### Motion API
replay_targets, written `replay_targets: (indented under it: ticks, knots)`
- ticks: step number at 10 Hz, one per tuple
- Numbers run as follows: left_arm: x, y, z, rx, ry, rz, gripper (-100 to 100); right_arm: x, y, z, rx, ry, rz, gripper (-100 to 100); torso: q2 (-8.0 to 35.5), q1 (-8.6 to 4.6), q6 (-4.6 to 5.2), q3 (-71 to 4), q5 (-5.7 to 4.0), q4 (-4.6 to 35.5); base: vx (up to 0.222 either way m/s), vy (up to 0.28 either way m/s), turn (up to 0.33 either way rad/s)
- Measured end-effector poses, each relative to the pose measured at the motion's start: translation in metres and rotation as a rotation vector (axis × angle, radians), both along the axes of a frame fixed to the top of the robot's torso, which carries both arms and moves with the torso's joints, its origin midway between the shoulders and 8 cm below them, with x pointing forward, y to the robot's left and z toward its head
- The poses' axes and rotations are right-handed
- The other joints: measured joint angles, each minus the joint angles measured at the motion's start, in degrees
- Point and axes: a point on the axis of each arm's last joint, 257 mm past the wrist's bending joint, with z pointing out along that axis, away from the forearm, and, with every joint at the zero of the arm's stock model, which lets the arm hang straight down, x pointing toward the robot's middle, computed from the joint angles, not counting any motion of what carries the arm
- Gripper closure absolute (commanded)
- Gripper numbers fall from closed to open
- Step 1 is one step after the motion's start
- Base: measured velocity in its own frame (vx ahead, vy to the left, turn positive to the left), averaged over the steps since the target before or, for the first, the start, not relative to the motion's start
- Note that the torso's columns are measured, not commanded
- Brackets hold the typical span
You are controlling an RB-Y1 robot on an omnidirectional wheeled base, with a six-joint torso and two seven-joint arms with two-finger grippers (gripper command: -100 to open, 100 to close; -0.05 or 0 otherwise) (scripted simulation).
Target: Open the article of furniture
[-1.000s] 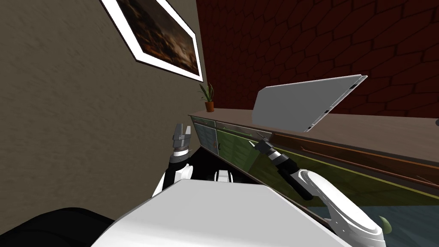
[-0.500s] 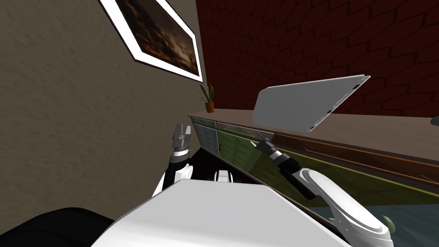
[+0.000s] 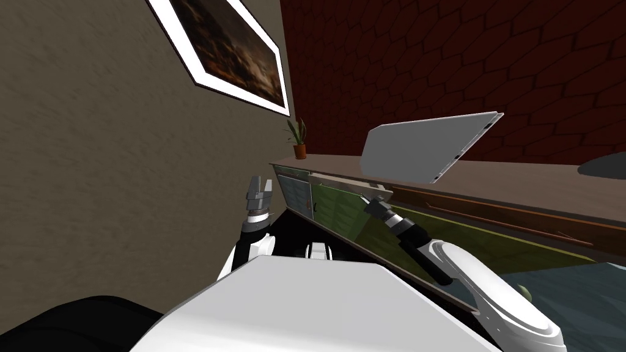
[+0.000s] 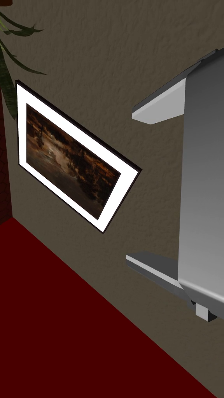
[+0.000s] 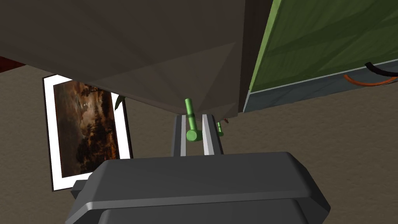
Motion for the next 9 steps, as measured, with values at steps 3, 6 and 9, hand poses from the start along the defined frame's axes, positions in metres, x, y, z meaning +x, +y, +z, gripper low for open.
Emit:
replay_targets:
  ticks: [3,6,9]
  knots:
    - [0.000,0.000,0.000,0.000,0.000,0.000,0,-0.001,-0.005,0.002,-0.005,0.009,0.004,-100,-0.38,-0.05,-0.06,-0.31,0.11,0.04,-0.058,0.046,0.060]
    - [0.000,0.000,0.000,0.000,0.000,0.000,0,0.003,-0.025,0.018,-0.007,0.012,-0.017,-100,-0.08,0.16,-0.07,-0.09,0.14,0.09,-0.032,0.042,0.057]
    - [0.000,0.000,0.000,0.000,0.000,0.000,0,0.009,-0.043,0.036,-0.007,0.011,-0.037,-100,-0.06,0.16,-0.06,-0.08,0.14,0.09,-0.029,0.043,0.063]
